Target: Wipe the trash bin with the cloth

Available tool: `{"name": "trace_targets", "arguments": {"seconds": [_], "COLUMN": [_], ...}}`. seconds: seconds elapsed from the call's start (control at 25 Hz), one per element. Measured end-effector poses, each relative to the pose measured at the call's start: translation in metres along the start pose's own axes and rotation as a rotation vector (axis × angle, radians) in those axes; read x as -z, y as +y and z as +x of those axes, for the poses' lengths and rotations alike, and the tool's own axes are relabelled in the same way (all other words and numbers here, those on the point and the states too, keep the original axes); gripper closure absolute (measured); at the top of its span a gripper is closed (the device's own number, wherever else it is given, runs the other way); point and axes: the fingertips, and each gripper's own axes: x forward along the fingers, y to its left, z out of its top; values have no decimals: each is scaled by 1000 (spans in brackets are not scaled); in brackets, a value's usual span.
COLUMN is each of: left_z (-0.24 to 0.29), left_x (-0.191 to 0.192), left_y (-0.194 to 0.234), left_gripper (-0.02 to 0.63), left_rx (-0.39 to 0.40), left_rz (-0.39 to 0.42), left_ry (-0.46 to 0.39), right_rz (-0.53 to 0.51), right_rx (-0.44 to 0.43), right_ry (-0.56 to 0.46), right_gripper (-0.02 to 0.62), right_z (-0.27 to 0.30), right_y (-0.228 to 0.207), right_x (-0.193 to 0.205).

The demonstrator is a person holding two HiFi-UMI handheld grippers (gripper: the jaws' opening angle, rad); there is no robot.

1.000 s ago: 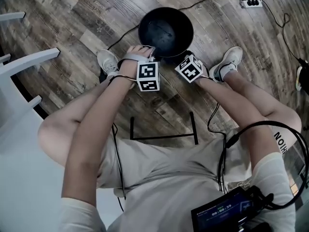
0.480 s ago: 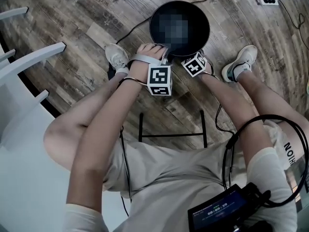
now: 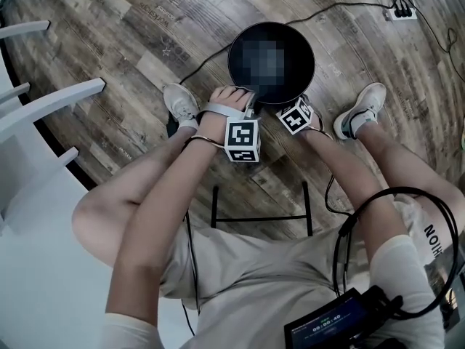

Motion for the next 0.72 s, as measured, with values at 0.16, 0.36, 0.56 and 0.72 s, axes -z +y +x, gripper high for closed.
{"name": "trace_targets", "arguments": {"seconds": [0.16,0.36,0.56,0.72], "left_z": [1,2,4,9], "left_x": [-2,0,3,-2], "left_y": [-2,-1,-7,-1], "left_gripper": [509,509,503,503], "left_rx": [5,4,7,6], "left_rz": [-1,-3,-80,-176], "left_ry": [8,28,61,95], "right_rz": [21,5,-43,-83], "right_rx": [-40,-66,-75,-62], "right_ry": [-40,-80,-126,-165], "right_gripper": [517,517,517,517], "right_z": [-32,-73,-110,-137], "right_y": [9,19,34,27], "right_x": [2,1,-3,-13]}}
